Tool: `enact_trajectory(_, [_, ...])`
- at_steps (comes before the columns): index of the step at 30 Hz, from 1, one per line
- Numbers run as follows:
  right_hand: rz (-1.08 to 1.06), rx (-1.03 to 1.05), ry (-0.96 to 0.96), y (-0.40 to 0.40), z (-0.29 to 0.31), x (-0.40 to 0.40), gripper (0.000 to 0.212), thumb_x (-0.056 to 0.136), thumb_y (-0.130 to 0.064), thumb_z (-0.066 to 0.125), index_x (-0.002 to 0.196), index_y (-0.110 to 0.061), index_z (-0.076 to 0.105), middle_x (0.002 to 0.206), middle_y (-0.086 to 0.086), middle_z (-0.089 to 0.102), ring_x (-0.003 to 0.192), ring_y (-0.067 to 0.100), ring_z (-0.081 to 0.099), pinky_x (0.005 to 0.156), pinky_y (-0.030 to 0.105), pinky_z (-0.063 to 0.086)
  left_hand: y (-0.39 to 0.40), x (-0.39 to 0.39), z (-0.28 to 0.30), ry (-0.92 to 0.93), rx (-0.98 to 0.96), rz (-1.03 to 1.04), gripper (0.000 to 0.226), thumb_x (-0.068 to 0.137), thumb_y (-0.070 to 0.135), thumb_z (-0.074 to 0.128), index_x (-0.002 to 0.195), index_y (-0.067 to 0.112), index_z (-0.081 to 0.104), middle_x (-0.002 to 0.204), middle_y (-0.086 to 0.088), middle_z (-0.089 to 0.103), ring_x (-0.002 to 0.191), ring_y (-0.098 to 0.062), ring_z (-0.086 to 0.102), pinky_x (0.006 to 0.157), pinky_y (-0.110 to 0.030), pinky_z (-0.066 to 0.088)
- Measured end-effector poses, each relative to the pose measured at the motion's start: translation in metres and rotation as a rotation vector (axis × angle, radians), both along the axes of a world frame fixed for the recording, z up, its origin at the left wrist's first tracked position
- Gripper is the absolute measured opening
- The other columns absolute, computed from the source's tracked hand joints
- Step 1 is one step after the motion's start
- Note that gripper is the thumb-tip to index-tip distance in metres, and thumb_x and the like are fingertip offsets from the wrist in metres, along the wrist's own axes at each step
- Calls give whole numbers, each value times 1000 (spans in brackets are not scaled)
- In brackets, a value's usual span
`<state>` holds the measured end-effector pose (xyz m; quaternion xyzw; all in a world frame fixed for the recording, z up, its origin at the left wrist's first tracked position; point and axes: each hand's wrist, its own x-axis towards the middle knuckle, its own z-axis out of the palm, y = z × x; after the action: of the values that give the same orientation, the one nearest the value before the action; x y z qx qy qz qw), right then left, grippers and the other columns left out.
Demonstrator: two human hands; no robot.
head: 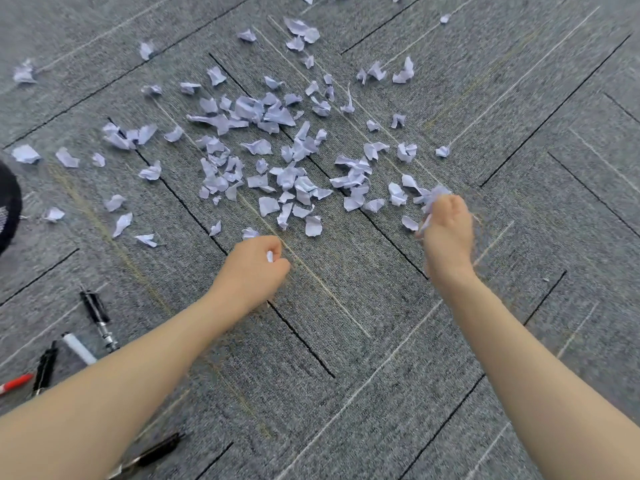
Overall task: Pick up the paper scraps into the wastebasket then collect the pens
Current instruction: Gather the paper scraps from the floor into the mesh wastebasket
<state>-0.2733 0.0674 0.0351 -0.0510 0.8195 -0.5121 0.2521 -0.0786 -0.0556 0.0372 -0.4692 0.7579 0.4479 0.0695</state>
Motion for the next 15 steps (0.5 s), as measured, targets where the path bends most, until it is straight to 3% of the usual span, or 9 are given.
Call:
enact_trajectory(4, [121, -263, -425, -50, 35, 46, 25, 90, -6, 33, 68, -17, 37, 60, -4, 33, 48, 6, 29, 47, 19, 28, -21, 11, 43, 56, 27, -22, 24, 82, 4, 45, 64, 14, 33, 67, -4, 40, 56, -15, 30, 51, -26, 24])
enact_trajectory(7, [368, -336, -474, -102, 71, 89, 24, 88, -3, 32, 68, -15, 38, 57, -2, 33, 46, 7, 29, 44, 19, 27, -42, 29, 83, 218, 97, 117, 22, 85, -1, 37, 75, 19, 36, 75, -4, 41, 59, -15, 31, 53, -28, 28])
enact_trajectory(9, [550, -374, -333, -143, 101, 118, 20, 87, -2, 34, 72, -13, 41, 59, 2, 35, 51, 13, 32, 46, 25, 28, -63, 46, 117, 347, 59, 227, 26, 83, -3, 36, 78, 21, 43, 71, 1, 45, 57, -12, 35, 53, -25, 31])
enact_trajectory(11, [738, -452, -122, -186, 138, 149, 12, 85, -10, 41, 74, -15, 43, 60, 3, 38, 55, 17, 34, 50, 32, 31, -86, 69, 154, 465, -61, 336, 27, 77, -3, 38, 69, 21, 49, 59, 8, 48, 52, -6, 40, 51, -22, 33])
enact_trajectory(13, [887, -575, 67, -228, 176, 187, 8, 78, -22, 43, 71, -20, 41, 59, 0, 37, 55, 14, 34, 53, 34, 32, -109, 103, 191, 578, -238, 491, 27, 72, -1, 40, 58, 20, 48, 49, 11, 45, 47, -5, 39, 49, -22, 32])
enact_trajectory(15, [991, -695, 203, -263, 212, 227, 16, 84, -27, 48, 72, -22, 38, 58, -4, 35, 52, 9, 31, 53, 32, 32, -130, 142, 221, 678, -445, 685, 25, 70, 0, 39, 56, 20, 44, 49, 10, 41, 47, -9, 35, 47, -23, 30])
